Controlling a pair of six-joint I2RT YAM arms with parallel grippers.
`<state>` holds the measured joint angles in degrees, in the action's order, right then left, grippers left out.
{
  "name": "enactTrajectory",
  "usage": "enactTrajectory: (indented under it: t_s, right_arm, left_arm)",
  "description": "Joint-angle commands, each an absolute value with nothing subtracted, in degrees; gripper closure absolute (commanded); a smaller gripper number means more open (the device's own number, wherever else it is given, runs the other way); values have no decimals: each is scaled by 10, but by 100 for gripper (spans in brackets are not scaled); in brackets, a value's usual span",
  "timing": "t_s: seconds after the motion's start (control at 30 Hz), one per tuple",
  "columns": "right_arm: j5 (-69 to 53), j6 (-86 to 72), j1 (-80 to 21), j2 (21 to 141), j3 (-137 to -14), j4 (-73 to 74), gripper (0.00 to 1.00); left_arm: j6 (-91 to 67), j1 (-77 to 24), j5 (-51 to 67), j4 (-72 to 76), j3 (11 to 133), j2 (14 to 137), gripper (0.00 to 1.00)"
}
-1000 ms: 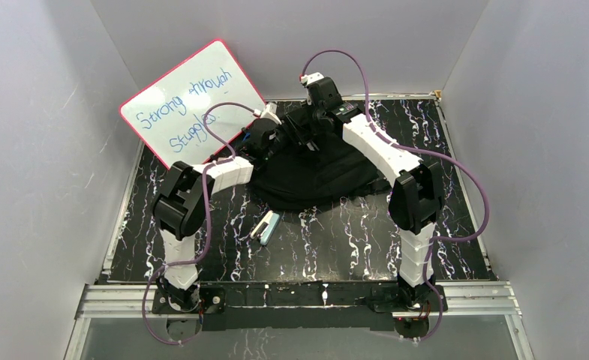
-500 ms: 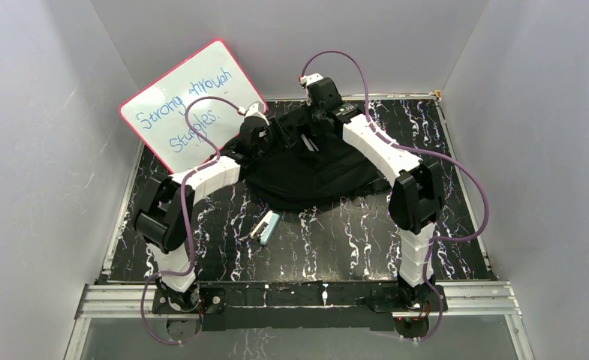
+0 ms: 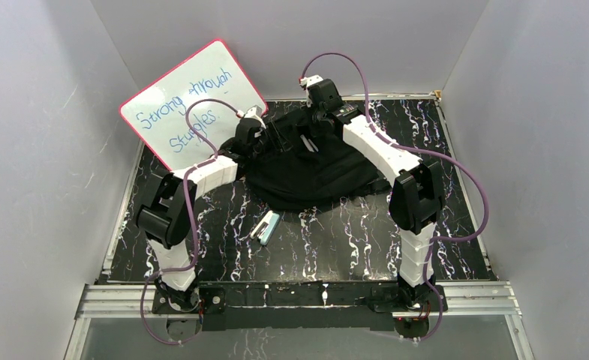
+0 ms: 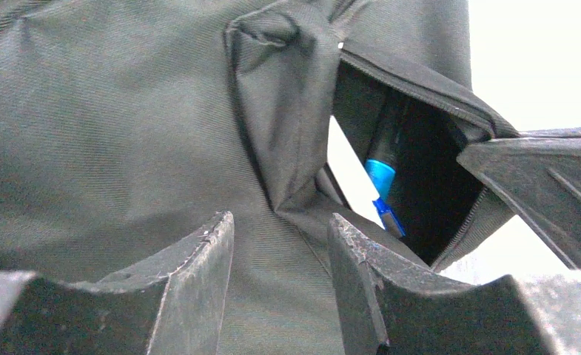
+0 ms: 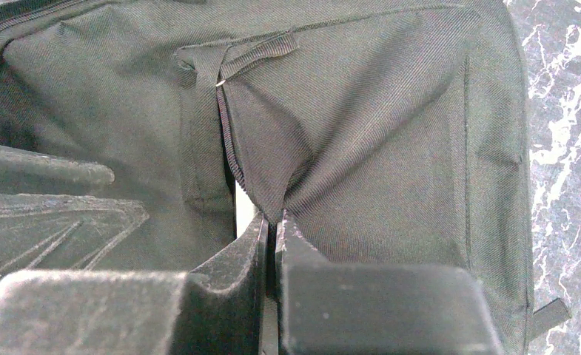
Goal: Pack the student bag
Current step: Zip the student bag at the center of the board.
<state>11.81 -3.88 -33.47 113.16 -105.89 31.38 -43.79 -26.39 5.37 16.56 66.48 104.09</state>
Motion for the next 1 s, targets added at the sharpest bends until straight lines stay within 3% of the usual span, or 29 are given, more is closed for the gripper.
enactTrajectory:
  t_s: [0.0,0.97]
  right_arm:
    - [102,-43,-339,1094,-1059,275,93]
    - [100,-49,-339,1082,-1037,268,93]
  left_arm:
    - [-416,-266,87,199,696,1044,53]
    - [-408,-270,120,143,812,1151,57]
